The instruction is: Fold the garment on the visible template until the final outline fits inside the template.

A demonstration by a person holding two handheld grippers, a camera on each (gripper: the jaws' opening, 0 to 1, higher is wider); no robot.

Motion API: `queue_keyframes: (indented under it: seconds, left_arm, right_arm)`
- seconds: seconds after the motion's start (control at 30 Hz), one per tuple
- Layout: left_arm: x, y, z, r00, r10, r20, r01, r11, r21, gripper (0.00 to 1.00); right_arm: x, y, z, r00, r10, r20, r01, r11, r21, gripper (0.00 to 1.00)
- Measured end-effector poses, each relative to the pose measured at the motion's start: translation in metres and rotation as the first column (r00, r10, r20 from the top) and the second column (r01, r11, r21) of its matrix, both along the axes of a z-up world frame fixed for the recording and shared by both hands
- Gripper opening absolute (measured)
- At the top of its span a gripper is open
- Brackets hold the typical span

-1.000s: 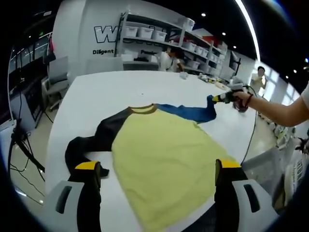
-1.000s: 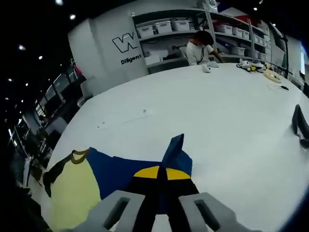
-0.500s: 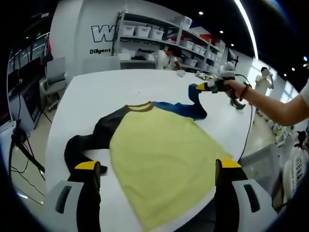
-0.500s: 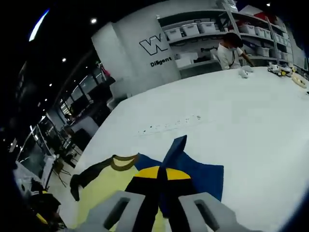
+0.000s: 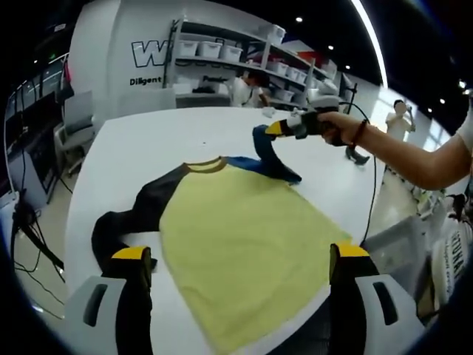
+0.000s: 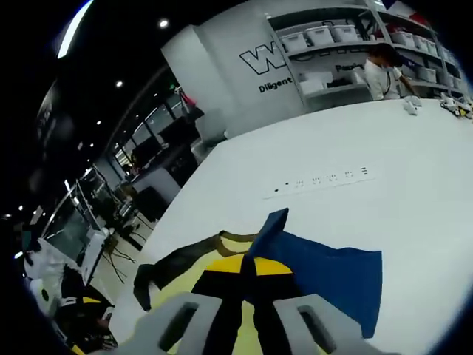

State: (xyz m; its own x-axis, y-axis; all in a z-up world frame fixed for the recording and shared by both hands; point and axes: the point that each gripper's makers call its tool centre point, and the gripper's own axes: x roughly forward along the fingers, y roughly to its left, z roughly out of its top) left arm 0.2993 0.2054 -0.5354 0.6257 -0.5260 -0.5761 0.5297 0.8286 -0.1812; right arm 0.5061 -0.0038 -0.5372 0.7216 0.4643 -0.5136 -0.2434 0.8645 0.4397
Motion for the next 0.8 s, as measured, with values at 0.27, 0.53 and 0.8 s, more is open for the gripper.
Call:
queue_keyframes:
  seconds: [0.27,0.53,0.8]
  left_arm:
    - [-0.001,0.01,0.006,1.0,0.016,0.015,-0.016,1.0,-0.011,0.99]
    - [-0.004,0.021,0.008,0.999,0.042,0.023,-0.042,0.999,-0.013,0.99]
    - [-0.006,0.027,0.006,0.998,0.058,0.021,-0.058,0.998,-0.007,0.99]
  right_arm:
    - [-0.001,0.058,0.011,0.998,0.059,0.015,-0.06,0.996,0.059,0.0]
    - [-0.011,0.114,0.005,0.991,0.136,0.019,-0.136,0.99,0.022,0.0]
    - [-0.02,0.155,-0.023,0.979,0.206,-0.008,-0.206,0.978,-0.032,0.0]
